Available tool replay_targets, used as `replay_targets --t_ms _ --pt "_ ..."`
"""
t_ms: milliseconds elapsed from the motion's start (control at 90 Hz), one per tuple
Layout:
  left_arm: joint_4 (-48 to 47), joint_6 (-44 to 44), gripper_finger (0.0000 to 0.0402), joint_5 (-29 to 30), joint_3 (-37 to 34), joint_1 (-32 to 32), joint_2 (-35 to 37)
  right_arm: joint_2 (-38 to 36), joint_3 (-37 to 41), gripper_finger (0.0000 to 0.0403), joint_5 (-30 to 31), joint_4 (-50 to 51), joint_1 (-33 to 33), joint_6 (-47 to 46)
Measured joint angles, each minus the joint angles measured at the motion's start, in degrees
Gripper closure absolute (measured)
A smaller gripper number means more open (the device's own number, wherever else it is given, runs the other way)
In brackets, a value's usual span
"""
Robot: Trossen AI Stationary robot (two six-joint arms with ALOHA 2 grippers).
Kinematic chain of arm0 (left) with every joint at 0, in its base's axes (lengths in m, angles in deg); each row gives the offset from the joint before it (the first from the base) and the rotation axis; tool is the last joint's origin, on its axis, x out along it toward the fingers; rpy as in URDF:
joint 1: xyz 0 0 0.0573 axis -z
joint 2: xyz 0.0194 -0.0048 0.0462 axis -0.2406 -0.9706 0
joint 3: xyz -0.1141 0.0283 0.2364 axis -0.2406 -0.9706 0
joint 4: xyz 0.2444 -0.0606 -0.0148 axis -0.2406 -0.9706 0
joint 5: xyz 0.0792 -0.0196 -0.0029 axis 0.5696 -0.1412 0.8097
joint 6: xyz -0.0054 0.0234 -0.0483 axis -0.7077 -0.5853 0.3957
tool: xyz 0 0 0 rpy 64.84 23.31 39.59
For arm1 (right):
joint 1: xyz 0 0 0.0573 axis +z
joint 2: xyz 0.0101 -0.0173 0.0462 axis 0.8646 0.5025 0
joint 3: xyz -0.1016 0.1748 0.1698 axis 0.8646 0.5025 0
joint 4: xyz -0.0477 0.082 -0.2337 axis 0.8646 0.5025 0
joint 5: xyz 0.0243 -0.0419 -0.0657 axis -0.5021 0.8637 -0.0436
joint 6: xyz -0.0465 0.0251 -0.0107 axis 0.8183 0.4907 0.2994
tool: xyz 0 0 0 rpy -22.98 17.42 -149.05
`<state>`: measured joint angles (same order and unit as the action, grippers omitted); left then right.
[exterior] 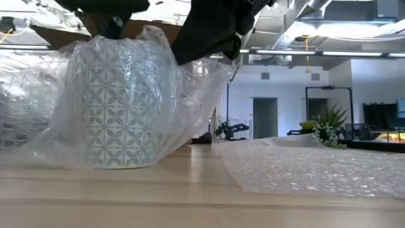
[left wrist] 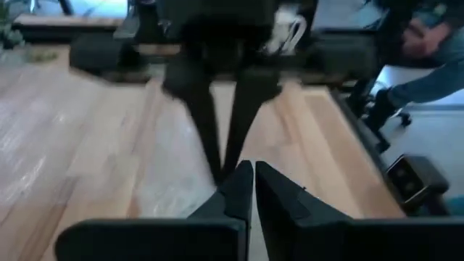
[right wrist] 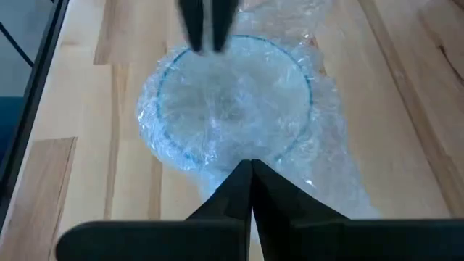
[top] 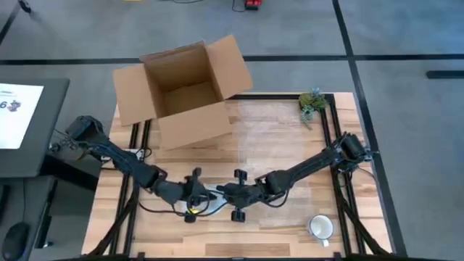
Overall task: Wrap mug
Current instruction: Wrap the green patterned mug with the bubble wrap
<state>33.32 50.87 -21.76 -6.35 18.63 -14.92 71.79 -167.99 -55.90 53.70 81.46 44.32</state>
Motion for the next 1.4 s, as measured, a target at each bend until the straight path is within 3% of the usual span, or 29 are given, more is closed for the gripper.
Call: replay_targets --t_ms 367,656,800,1156,1400 --pt "1.59 4.31 0.0402 -0.39 0.28 -3.59 -12.10 0.09 -1.83 0.0403 0.14 0.15 0.54 0.85" --pt "1.29 4.07 0.0402 -2.67 0.19 -3.88 -11.15 0.04 -6.08 0.0403 -0.02 0.66 1.05 1.03" --pt "-1.95 3.17 0.0402 -3.59 -0.16 -3.63 -7.70 0.02 -5.23 0.0403 -2.36 0.93 0.22 0.24" --pt "-6.96 3.30 0.0402 -4.03 -0.07 -2.77 8.26 0.06 -4.15 0.0403 -3.30 2.45 -0.66 -0.59" --pt "-32.73 22.14 0.0402 -5.16 -0.07 2.75 17.73 0.07 -4.15 0.0403 -7.59 2.15 -3.35 -1.95"
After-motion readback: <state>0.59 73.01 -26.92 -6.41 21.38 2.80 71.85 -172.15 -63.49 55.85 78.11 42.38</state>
